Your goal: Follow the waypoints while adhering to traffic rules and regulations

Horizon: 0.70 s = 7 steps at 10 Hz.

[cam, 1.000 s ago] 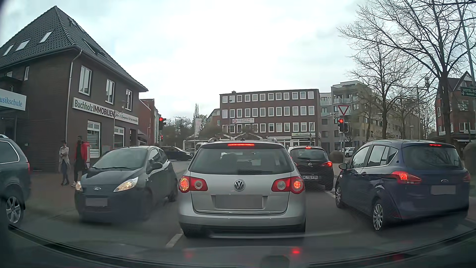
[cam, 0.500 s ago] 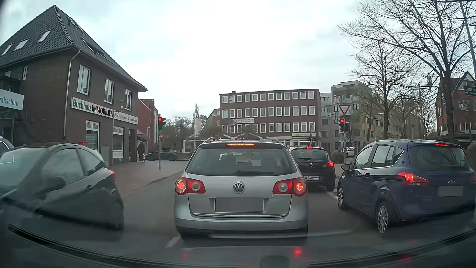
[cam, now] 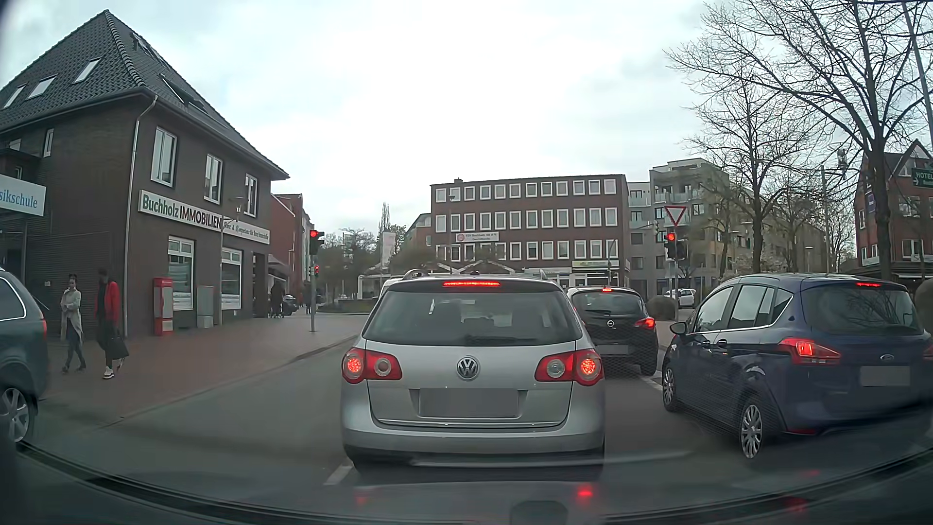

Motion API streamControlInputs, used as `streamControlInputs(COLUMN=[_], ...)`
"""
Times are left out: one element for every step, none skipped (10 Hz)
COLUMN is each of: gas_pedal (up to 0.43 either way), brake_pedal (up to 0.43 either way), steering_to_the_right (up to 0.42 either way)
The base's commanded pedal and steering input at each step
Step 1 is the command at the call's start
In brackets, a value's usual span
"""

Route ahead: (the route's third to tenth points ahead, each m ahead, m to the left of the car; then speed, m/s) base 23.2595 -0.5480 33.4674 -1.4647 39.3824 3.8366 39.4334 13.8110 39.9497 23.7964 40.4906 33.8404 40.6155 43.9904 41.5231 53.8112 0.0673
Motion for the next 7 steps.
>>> streamControlInputs(gas_pedal=[0.000,0.000,0.000,0.000,0.000,0.000,0.000], brake_pedal=[0.213,0.226,0.232,0.238,0.238,0.244,0.244], steering_to_the_right=[-0.005,-0.006,-0.006,-0.006,-0.006,-0.006,-0.006])
